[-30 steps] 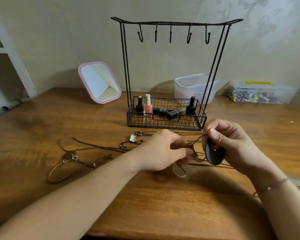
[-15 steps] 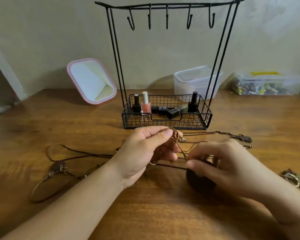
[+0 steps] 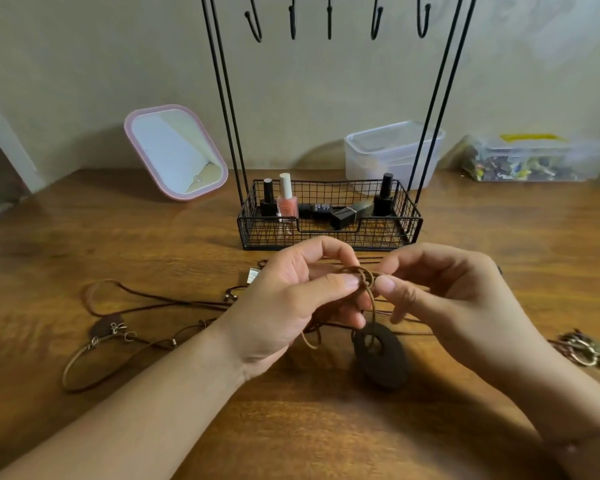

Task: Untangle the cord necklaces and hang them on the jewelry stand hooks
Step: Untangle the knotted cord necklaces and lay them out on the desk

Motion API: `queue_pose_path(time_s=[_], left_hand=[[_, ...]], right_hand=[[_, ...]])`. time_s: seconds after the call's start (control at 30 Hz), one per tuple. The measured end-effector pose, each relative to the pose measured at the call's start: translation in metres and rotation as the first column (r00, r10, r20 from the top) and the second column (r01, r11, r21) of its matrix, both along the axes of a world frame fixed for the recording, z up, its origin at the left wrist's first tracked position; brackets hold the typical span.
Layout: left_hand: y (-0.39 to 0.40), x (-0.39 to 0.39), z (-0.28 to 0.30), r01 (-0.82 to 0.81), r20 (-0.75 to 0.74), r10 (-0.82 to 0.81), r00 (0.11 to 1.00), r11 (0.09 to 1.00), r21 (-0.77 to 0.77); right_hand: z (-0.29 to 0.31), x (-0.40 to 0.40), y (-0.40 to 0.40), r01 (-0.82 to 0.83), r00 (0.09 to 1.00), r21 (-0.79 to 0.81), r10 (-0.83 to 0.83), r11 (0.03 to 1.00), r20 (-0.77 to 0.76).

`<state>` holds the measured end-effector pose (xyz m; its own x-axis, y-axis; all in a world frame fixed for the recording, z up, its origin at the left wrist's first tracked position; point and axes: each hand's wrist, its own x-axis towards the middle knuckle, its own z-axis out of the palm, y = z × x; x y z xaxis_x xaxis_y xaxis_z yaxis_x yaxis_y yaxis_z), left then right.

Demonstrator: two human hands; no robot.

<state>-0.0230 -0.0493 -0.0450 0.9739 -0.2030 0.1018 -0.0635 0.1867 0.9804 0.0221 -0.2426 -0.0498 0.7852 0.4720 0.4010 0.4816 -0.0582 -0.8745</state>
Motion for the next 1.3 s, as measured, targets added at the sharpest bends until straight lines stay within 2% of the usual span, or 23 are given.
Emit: queue_pose_path(time_s=[0.13, 0.27, 0.4, 0.53, 0.77, 0.87, 1.0, 1.07, 1.13, 1.17, 1.2, 1.3], left_hand=[[0.001, 0.001, 0.001, -0.035, 0.04, 0.032, 0.999, 0.996, 0.081], [-0.002, 0.001, -0.002, -0.146, 0.162, 0.108, 0.981, 0.959, 0.243], [0.0, 0.003, -0.004, -0.165, 0.157, 0.13, 0.979, 0.957, 0.238], [0.001, 0.003, -0.006, -0.201, 0.157, 0.168, 0.973, 0.953, 0.225], [0.002, 0.006, -0.007, -0.266, 0.256, 0.213, 0.943, 0.944, 0.194], [0.003, 0.004, -0.006, -0.205, 0.213, 0.17, 0.962, 0.967, 0.154], [0.004, 0.0, -0.001, -0.053, 0.104, 0.044, 0.994, 0.994, 0.092], [0.003, 0.001, -0.002, -0.128, 0.151, 0.092, 0.984, 0.961, 0.245], [0.001, 0.003, -0.008, -0.312, 0.33, 0.165, 0.929, 0.83, 0.462], [0.0, 0.003, -0.011, -0.37, 0.395, 0.171, 0.903, 0.777, 0.509], [-0.001, 0.004, -0.013, -0.393, 0.423, 0.173, 0.889, 0.761, 0.515], [-0.001, 0.003, -0.012, -0.29, 0.365, 0.127, 0.922, 0.852, 0.436]], right_hand=[[0.005, -0.003, 0.002, -0.01, 0.997, 0.154, 0.022, 0.988, -0.072], [0.002, -0.001, 0.001, 0.075, 0.996, 0.179, -0.064, 0.981, -0.068], [0.002, -0.002, 0.002, 0.133, 0.991, 0.202, -0.131, 0.97, -0.022], [0.004, -0.005, 0.003, 0.118, 0.99, 0.253, -0.133, 0.96, 0.043], [0.002, -0.004, 0.006, 0.121, 0.991, 0.208, -0.131, 0.971, 0.037], [0.003, -0.005, 0.006, 0.126, 0.989, 0.217, -0.139, 0.968, 0.047], [0.004, -0.006, 0.006, 0.113, 0.994, 0.267, -0.112, 0.957, -0.018], [0.004, -0.005, 0.006, 0.109, 0.994, 0.273, -0.103, 0.956, -0.038], [0.004, -0.006, 0.006, 0.107, 0.994, 0.262, -0.101, 0.959, -0.035], [0.004, -0.006, 0.006, 0.108, 0.994, 0.256, -0.103, 0.961, -0.031], [0.004, -0.006, 0.007, 0.107, 0.994, 0.25, -0.104, 0.962, -0.025], [0.005, -0.006, 0.007, 0.108, 0.994, 0.215, -0.11, 0.971, 0.0]])
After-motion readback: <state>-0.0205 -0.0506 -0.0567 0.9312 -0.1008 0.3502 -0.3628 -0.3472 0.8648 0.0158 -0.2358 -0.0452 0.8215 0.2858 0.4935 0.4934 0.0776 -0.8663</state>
